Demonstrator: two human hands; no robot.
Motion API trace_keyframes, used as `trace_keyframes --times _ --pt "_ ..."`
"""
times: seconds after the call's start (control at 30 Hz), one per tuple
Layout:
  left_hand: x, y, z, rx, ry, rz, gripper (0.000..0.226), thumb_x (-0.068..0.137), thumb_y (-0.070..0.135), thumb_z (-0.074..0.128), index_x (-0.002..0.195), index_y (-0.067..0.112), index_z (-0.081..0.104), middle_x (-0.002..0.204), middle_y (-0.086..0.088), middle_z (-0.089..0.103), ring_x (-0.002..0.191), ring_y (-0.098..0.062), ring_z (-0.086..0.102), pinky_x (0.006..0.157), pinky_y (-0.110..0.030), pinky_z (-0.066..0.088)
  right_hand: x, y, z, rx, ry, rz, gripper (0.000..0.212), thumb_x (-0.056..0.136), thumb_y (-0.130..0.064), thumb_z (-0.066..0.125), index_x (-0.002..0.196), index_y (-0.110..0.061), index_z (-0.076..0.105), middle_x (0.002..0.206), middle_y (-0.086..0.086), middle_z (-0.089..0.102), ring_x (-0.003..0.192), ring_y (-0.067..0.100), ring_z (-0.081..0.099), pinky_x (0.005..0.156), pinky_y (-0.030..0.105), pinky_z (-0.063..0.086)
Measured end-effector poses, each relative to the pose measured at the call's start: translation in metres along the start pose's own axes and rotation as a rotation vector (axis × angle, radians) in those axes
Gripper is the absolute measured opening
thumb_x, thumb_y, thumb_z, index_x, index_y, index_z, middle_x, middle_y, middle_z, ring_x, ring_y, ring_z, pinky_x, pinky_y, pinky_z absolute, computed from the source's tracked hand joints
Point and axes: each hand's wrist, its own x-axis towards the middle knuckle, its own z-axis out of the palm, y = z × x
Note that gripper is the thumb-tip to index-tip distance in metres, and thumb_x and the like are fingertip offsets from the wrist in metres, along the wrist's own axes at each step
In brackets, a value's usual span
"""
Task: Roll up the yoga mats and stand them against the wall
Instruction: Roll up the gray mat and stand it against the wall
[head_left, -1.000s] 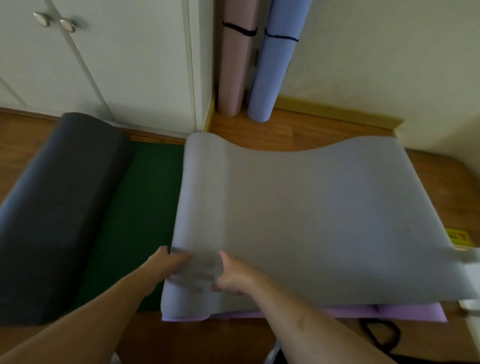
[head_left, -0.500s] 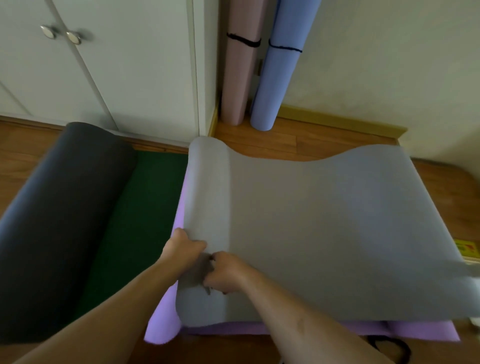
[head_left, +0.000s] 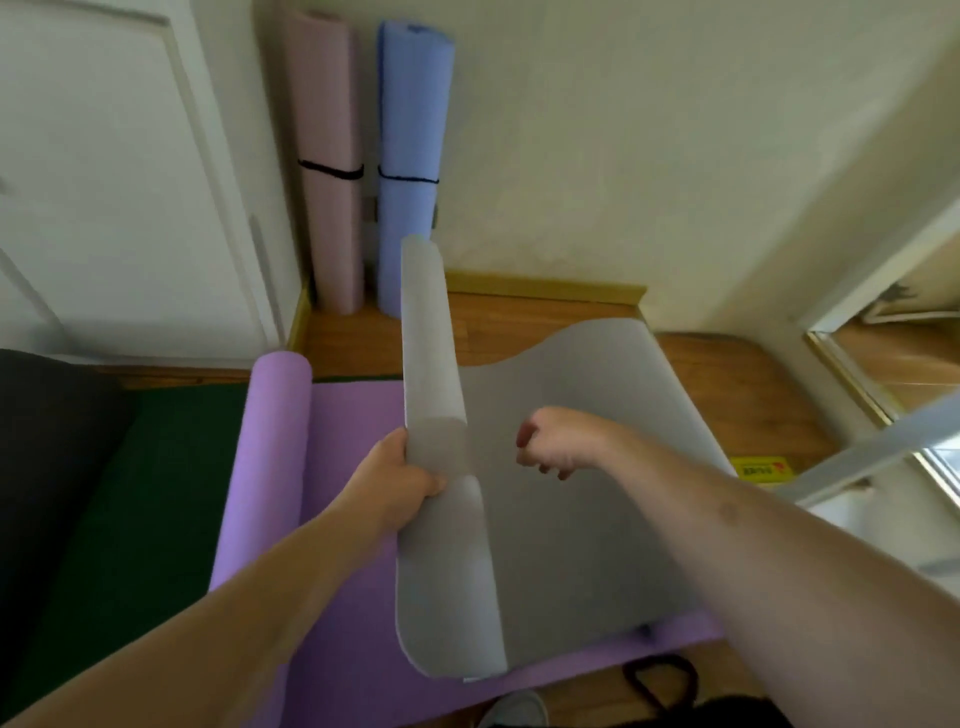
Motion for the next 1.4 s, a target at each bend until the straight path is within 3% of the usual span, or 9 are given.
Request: trace_keyframes --times 0.1,0.37,0.57,0.7,0.83,1.0,1.17,1.3,1.4 --pt "0.019 0.014 0.039 0.069 -0.058 0.025 0.043 0.091 0.000 0.074 0.126 0.019 0.058 0.114 -0.003 0.073 0.103 -0.026 0.071 0.094 -0.046 0.060 0.003 0.089 -0.016 -0.106 0.150 0.155 0.027 0.094 -0.028 0.067 0.113 -0.010 0.072 0.110 0.013 0.073 0.101 0.030 0.071 0.084 0.041 0.060" --pt "0.081 0.004 0.140 0.133 -0.164 -0.032 0.044 0.094 0.007 0.074 0.131 0.024 0.058 0.119 -0.002 0.072 0.106 -0.028 0.072 0.097 -0.051 0.059 0.013 0.302 0.003 0.143 0.365 0.715 0.125 0.074 -0.074 0.082 0.161 -0.005 0.025 0.160 0.023 0.033 0.146 0.046 0.038 0.113 0.052 0.042" --pt "0.113 -0.007 0.180 0.205 -0.181 -0.069 0.037 0.094 0.004 0.073 0.123 0.024 0.061 0.116 0.001 0.073 0.103 -0.024 0.072 0.097 -0.048 0.059 0.049 0.360 0.063 0.532 0.320 0.761 0.151 0.042 -0.081 0.094 0.162 -0.012 0.033 0.146 0.008 0.050 0.137 0.033 0.050 0.116 0.047 0.044" --pt "0.121 -0.010 0.196 0.246 -0.163 -0.097 0.044 0.094 0.003 0.075 0.131 0.019 0.059 0.119 -0.002 0.071 0.106 -0.026 0.071 0.100 -0.049 0.058 0.053 0.348 0.079 0.441 0.385 0.762 0.125 0.057 -0.057 0.101 0.155 -0.014 0.035 0.146 0.016 0.048 0.134 0.038 0.050 0.107 0.047 0.048" --pt "0.116 -0.011 0.208 0.291 -0.177 -0.113 0.053 0.094 0.004 0.075 0.141 0.016 0.055 0.125 -0.004 0.069 0.113 -0.030 0.068 0.105 -0.054 0.055 0.047 0.363 0.064 0.404 0.344 0.676 0.115 0.050 -0.071 0.097 0.142 -0.020 0.051 0.128 0.006 0.062 0.118 0.031 0.061 0.101 0.046 0.056" --pt "0.106 -0.004 0.214 0.354 -0.166 -0.098 0.061 0.093 0.006 0.076 0.148 0.013 0.050 0.128 -0.007 0.067 0.114 -0.030 0.067 0.105 -0.053 0.055 0.024 0.363 0.036 0.403 0.493 0.537 0.038 0.089 -0.025 0.082 0.124 -0.021 0.068 0.098 -0.002 0.067 0.087 0.018 0.068 0.070 0.033 0.063" --pt "0.082 0.024 0.209 0.437 -0.142 -0.025 0.063 0.095 0.007 0.073 0.152 0.014 0.045 0.133 -0.009 0.062 0.115 -0.031 0.064 0.104 -0.051 0.055 0.003 0.316 0.000 0.362 0.544 0.382 0.008 0.083 -0.014 0.066 0.087 -0.020 0.062 0.081 0.000 0.063 0.072 0.017 0.063 0.052 0.025 0.044" --pt "0.046 0.063 0.190 0.599 -0.045 0.108 0.076 0.101 0.015 0.067 0.165 0.020 0.025 0.158 -0.013 0.043 0.139 -0.037 0.047 0.116 -0.055 0.043 -0.031 0.264 -0.039 0.356 0.554 0.244 0.017 0.075 -0.019 0.066 0.066 -0.015 0.053 0.066 0.000 0.052 0.069 0.025 0.058 0.046 0.022 0.035" --pt "0.010 0.106 0.165 0.594 0.013 0.213 0.076 0.101 0.013 0.065 0.165 0.022 0.025 0.154 -0.015 0.045 0.136 -0.037 0.049 0.110 -0.052 0.046 -0.071 0.215 -0.068 0.456 0.573 0.146 0.025 0.077 -0.008 0.081 0.067 -0.011 0.058 0.065 0.002 0.056 0.066 0.023 0.057 0.043 0.023 0.034"
